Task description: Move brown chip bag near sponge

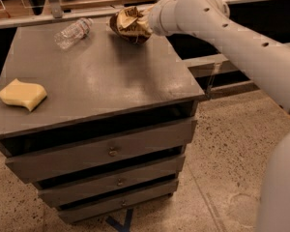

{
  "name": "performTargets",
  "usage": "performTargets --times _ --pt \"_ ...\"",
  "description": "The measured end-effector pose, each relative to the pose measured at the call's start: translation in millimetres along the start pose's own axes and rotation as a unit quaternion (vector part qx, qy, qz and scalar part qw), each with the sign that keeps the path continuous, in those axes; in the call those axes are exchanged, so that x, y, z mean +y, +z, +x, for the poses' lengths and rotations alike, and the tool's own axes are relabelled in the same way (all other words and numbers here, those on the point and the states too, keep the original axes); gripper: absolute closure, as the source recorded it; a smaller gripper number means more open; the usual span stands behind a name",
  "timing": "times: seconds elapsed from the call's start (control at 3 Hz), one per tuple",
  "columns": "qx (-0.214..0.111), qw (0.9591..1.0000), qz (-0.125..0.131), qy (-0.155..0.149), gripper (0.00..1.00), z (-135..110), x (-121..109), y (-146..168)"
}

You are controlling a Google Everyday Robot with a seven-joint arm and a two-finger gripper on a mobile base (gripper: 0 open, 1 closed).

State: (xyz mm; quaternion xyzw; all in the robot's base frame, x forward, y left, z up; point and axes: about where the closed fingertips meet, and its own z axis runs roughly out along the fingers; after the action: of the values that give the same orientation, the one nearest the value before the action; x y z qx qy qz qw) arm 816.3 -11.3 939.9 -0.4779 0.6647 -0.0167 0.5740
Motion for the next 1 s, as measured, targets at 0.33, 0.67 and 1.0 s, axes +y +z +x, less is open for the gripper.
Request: performTargets --times 0.33,0.67,1.0 --pt "0.007 0.9997 -0.023 0.009 1.0 -13.8 7.8 -40.6" --pt "0.018 0.9975 -0.064 0.024 1.0 -21.9 24.4 -79.0" --pt "0.016 0.9911 -0.124 0.045 1.0 -33.3 52.5 -111.2"
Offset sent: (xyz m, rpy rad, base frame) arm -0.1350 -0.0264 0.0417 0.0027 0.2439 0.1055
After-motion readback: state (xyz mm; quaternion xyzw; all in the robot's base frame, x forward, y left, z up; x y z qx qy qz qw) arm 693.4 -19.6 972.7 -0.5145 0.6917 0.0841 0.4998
